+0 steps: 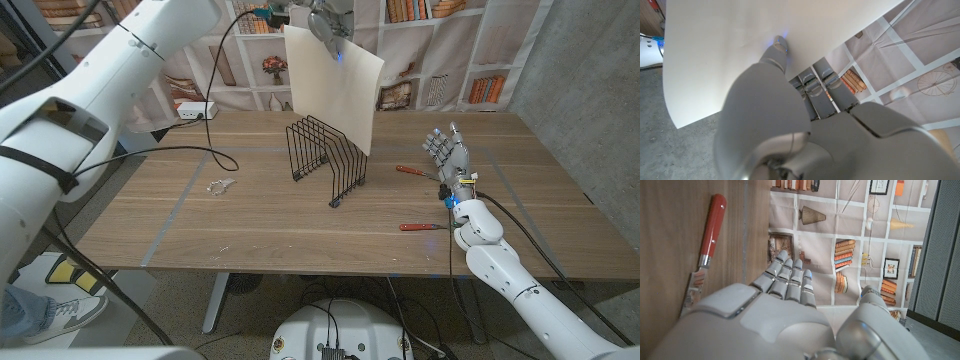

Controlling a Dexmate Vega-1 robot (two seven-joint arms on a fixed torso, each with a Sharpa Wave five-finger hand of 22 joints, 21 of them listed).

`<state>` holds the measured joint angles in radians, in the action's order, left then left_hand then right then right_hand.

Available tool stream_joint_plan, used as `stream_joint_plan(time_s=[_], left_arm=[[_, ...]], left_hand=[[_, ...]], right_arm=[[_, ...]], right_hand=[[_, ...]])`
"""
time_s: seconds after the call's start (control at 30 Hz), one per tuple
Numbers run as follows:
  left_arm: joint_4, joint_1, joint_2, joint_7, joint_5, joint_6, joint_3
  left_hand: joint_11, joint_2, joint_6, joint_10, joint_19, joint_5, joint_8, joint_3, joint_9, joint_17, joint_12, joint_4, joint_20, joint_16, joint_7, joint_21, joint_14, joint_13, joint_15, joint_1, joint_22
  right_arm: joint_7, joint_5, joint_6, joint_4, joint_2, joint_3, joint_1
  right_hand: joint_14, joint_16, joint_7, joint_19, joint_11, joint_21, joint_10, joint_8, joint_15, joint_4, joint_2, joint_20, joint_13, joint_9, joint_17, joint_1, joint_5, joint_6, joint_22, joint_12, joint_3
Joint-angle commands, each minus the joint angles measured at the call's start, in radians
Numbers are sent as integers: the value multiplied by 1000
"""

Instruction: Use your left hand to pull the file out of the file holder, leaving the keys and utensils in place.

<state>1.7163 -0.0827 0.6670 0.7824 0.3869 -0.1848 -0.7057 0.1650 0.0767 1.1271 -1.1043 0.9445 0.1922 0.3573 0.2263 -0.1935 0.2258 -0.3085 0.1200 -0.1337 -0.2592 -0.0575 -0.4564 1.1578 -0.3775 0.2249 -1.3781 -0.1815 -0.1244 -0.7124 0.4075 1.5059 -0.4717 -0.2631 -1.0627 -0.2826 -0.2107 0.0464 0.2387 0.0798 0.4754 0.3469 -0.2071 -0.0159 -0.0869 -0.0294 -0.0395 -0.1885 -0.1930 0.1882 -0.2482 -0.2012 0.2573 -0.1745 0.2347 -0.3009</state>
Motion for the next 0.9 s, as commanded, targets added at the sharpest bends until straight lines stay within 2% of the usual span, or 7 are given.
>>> stream_joint_plan(time_s=[0.03,0.63,0.9], left_arm=[[-16,-19,-3,-16,-8,4,4],[-41,-52,-10,-47,-22,-6,20],[-41,-65,-10,-73,-38,-2,39]], left_hand=[[7,-1,1,-4,1,1,-4,-2,-2,6,-1,-4,-11,-2,-9,-4,14,-5,10,5,-2],[7,0,1,-4,-4,0,-6,-4,-4,9,3,-6,-13,3,-11,-4,11,-22,8,8,-3],[9,1,-2,-3,-9,0,-8,-5,-5,11,5,-7,-11,5,-12,-3,8,-29,7,9,-2]], right_arm=[[3,6,9,-24,15,-7,20],[-5,17,18,-43,36,-19,47],[-6,18,-1,-35,26,-20,55]], right_hand=[[-9,2,3,11,-3,-2,10,-4,0,-6,6,-11,-2,-5,3,-4,-4,8,-2,0,-2],[-10,4,2,14,-3,-10,11,-3,0,-9,7,-11,-2,-6,3,-7,-3,11,-3,-1,-2],[-11,4,3,16,-3,-13,11,-3,0,-9,7,-11,-2,-6,3,-7,-3,11,-3,-2,-1]])
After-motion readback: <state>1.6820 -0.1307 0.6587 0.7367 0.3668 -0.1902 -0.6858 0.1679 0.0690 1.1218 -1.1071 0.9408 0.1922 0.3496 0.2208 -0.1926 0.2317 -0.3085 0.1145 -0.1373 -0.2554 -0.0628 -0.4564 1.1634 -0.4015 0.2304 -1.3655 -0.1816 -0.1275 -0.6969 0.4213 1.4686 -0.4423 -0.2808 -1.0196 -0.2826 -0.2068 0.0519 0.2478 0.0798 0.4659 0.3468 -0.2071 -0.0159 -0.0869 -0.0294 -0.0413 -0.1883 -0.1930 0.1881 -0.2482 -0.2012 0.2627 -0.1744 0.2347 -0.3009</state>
